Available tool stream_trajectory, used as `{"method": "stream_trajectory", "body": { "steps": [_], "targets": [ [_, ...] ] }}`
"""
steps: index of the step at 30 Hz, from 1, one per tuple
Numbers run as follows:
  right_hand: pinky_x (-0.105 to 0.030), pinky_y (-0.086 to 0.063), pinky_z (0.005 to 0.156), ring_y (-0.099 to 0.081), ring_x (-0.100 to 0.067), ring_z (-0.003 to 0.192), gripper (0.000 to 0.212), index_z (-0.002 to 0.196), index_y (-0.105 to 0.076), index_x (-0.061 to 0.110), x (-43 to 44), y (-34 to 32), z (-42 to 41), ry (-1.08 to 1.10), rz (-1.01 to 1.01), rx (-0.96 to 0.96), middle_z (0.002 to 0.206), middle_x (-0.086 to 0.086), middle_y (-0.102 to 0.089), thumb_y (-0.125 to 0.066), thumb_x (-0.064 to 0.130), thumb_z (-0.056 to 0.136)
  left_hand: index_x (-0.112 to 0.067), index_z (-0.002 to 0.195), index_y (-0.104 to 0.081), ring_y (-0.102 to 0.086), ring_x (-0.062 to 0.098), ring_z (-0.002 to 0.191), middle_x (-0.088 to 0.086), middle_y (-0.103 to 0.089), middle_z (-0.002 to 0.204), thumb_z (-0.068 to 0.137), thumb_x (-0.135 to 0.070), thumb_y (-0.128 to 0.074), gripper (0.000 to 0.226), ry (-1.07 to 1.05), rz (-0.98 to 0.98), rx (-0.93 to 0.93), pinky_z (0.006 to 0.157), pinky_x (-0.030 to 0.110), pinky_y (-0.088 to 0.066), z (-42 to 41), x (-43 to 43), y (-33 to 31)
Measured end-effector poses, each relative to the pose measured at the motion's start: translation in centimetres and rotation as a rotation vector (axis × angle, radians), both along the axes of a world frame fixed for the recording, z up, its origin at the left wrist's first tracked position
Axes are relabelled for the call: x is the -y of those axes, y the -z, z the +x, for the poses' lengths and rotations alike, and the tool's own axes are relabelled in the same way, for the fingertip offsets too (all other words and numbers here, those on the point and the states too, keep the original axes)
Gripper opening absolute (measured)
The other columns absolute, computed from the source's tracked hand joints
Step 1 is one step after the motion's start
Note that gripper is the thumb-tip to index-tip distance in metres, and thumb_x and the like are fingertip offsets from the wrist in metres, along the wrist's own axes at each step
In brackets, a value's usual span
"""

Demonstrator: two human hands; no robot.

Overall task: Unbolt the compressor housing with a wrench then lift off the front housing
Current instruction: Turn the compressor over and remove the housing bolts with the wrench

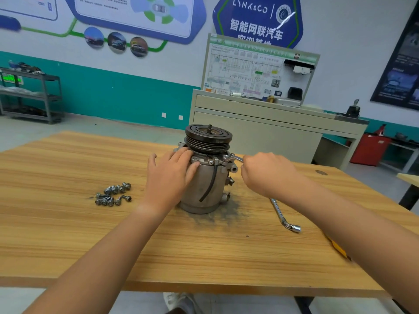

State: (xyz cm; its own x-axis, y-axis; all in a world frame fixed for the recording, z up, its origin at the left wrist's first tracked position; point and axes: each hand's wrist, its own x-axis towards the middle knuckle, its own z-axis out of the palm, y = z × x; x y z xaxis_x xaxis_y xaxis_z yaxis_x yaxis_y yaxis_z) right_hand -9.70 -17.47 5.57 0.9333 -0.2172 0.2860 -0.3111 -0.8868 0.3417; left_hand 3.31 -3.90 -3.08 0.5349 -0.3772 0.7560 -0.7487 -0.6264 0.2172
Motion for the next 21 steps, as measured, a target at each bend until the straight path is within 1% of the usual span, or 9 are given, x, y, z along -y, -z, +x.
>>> {"method": "stream_trajectory", "body": {
  "steps": [5, 7, 8, 10, 12, 14, 17, 19, 21],
  "targets": [
    [-0.029, -0.029, 0.05, -0.032, -0.016, 0.05, 0.035, 0.06, -0.029, 0.014, -0.6, -1.4, 1.1, 0.004, -0.087, -0.067, 0.059, -0.001, -0.033, -0.037, 0.01, 0.093, -0.022, 0.139, -0.042, -0.032, 0.017, 0.136, -0.006, -0.031, 0.151, 0.094, -0.038, -0.047, 0.048, 0.1, -0.164, -0.141, 0.108, 0.061, -0.013, 0.0, 0.0, 2.6],
    [-0.028, -0.032, 0.051, -0.033, -0.014, 0.049, 0.033, 0.061, -0.036, 0.013, -0.1, -1.9, 1.5, -0.023, -0.153, -0.077, 0.059, 0.0, -0.035, -0.037, 0.012, 0.095, -0.025, 0.143, -0.033, -0.022, 0.01, 0.139, -0.013, -0.019, 0.154, 0.094, -0.037, -0.045, 0.052, 0.135, -0.247, -0.224, 0.109, 0.06, -0.009, 0.0, -0.3, 4.1],
    [-0.029, -0.035, 0.053, -0.037, -0.015, 0.05, 0.03, 0.068, -0.046, 0.012, 0.5, -2.2, 1.7, -0.042, -0.21, -0.092, 0.059, 0.0, -0.038, -0.036, 0.015, 0.096, -0.026, 0.145, -0.028, -0.018, 0.005, 0.139, -0.015, -0.015, 0.154, 0.095, -0.037, -0.043, 0.054, 0.147, -0.291, -0.266, 0.11, 0.059, -0.008, 0.0, -0.4, 4.6],
    [-0.028, -0.033, 0.052, -0.047, -0.019, 0.058, 0.027, 0.103, -0.057, 0.014, 2.0, -2.8, 2.0, -0.091, -0.343, -0.144, 0.064, 0.002, -0.047, -0.032, 0.021, 0.099, -0.026, 0.147, -0.021, -0.013, -0.001, 0.136, -0.013, -0.014, 0.155, 0.096, -0.037, -0.041, 0.057, 0.165, -0.356, -0.341, 0.111, 0.056, -0.007, 0.4, -0.5, 5.3],
    [-0.026, -0.027, 0.045, -0.046, -0.017, 0.054, 0.035, 0.131, -0.041, 0.015, 3.3, -2.9, 2.3, -0.105, -0.389, -0.155, 0.063, 0.002, -0.048, -0.027, 0.02, 0.099, -0.025, 0.148, -0.017, -0.016, 0.003, 0.138, -0.009, -0.019, 0.155, 0.096, -0.036, -0.041, 0.059, 0.176, -0.373, -0.388, 0.112, 0.055, -0.009, 0.6, -0.6, 5.7],
    [-0.027, -0.025, 0.042, -0.038, -0.015, 0.048, 0.043, 0.139, -0.029, 0.014, 4.2, -2.4, 3.0, -0.076, -0.361, -0.142, 0.058, 0.003, -0.043, -0.028, 0.009, 0.096, -0.023, 0.148, -0.018, -0.022, 0.01, 0.139, -0.006, -0.024, 0.154, 0.096, -0.035, -0.041, 0.059, 0.194, -0.405, -0.43, 0.114, 0.056, -0.013, 0.7, -0.6, 5.9],
    [-0.029, -0.041, 0.058, -0.054, -0.02, 0.065, 0.041, 0.132, -0.035, 0.011, 5.1, -1.1, 4.6, -0.038, -0.207, -0.078, 0.077, -0.002, -0.055, -0.035, 0.0, 0.092, -0.019, 0.148, -0.019, -0.028, 0.014, 0.138, -0.003, -0.029, 0.152, 0.097, -0.035, -0.04, 0.057, 0.215, -0.449, -0.468, 0.111, 0.055, -0.022, 0.8, -0.5, 5.9],
    [-0.031, -0.038, 0.065, -0.06, -0.026, 0.085, 0.036, 0.125, -0.04, 0.007, 5.1, -0.2, 5.6, -0.032, -0.131, -0.002, 0.097, -0.007, -0.06, -0.038, -0.003, 0.091, -0.019, 0.148, -0.02, -0.029, 0.014, 0.138, -0.002, -0.032, 0.15, 0.098, -0.037, -0.038, 0.057, 0.226, -0.448, -0.477, 0.111, 0.053, -0.023, 1.0, -0.4, 5.9],
    [-0.03, -0.036, 0.064, -0.06, -0.028, 0.092, 0.029, 0.118, -0.044, 0.006, 5.2, 0.7, 6.4, -0.051, -0.047, 0.074, 0.103, -0.009, -0.061, -0.038, -0.003, 0.091, -0.02, 0.148, -0.02, -0.032, 0.014, 0.136, -0.002, -0.036, 0.148, 0.098, -0.036, -0.037, 0.055, 0.236, -0.427, -0.498, 0.11, 0.051, -0.025, 1.1, -0.4, 5.9]
  ]
}}
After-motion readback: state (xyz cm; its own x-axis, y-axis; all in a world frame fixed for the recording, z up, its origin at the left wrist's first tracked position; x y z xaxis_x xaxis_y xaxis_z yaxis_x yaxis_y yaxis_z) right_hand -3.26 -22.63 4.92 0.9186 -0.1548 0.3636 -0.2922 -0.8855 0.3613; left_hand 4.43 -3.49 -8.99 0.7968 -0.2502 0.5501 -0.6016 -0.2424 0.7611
